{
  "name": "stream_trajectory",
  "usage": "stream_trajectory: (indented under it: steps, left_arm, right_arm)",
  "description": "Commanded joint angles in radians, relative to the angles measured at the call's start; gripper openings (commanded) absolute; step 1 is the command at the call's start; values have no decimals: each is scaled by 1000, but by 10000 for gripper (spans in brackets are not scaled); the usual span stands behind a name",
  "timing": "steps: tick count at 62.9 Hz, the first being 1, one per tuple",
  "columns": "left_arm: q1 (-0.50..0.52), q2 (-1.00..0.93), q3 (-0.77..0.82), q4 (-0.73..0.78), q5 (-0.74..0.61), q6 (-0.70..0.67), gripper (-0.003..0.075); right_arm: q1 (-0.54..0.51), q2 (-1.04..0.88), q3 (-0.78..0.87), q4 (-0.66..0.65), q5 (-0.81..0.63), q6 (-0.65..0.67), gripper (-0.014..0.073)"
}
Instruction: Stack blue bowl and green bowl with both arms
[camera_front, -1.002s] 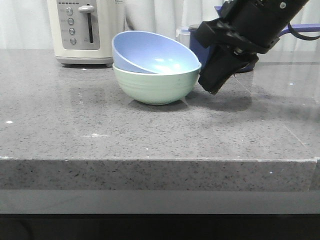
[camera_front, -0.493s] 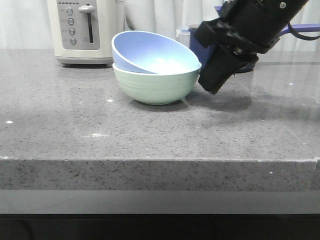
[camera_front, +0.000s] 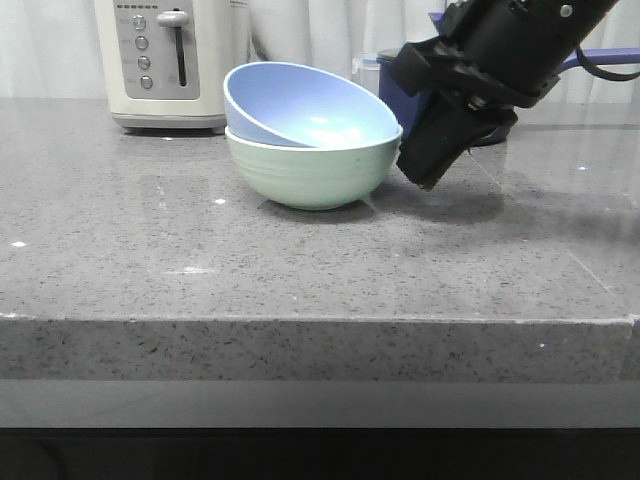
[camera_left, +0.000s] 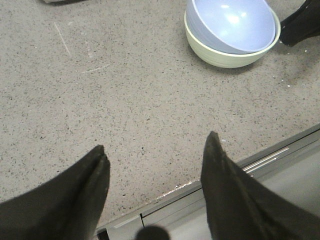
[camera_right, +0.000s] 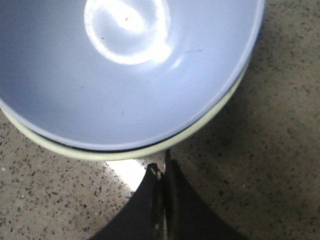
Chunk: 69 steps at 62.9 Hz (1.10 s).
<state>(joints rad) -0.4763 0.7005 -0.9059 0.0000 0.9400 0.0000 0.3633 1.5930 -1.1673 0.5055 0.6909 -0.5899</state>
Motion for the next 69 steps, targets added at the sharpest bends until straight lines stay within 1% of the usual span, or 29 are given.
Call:
stream_trajectory:
  steps: [1,6,12,19,22,27,37,54,62,69]
  left_arm:
    - [-4,-12,-20,0,-75,-12,409]
    - [-4,-14,-20,0,-75,-12,409]
    - [-4,-12,-20,5,-77,-12,409]
    - [-4,-12,-20,5,-83,-12,409]
    - [-4,-12,-20,5,-89,-12,409]
    - [-4,-12,-20,7,-108,-12,409]
    - [-4,-12,-20,7,-133,-12,409]
    - [-4,-12,-20,7,-137,-12,409]
    - [-4,-12,-20,7,-137,-12,409]
    - [-4,-12,-20,7,-137,-12,409]
  right_arm:
    - [-3,-53,-42,-8,50,-4,-63]
    - [-3,-89,-61,-76,147,71,-62]
    - [-3,-166,-62,-192,194,225,-54]
    - [-3,-276,-54,-334,221,404,-54]
    - [-3,-340,-40,-371,225,482,-54]
    - [-3,-439,1,-404,216,556,-54]
    - [-3,-683,114,-404,160,569,-54]
    - [-3,-1036,311,-404,78,569,-54]
    - [-3,-1122,383,-404,55,569,-54]
    - [-3,-1127,407,-405,53,569,-54]
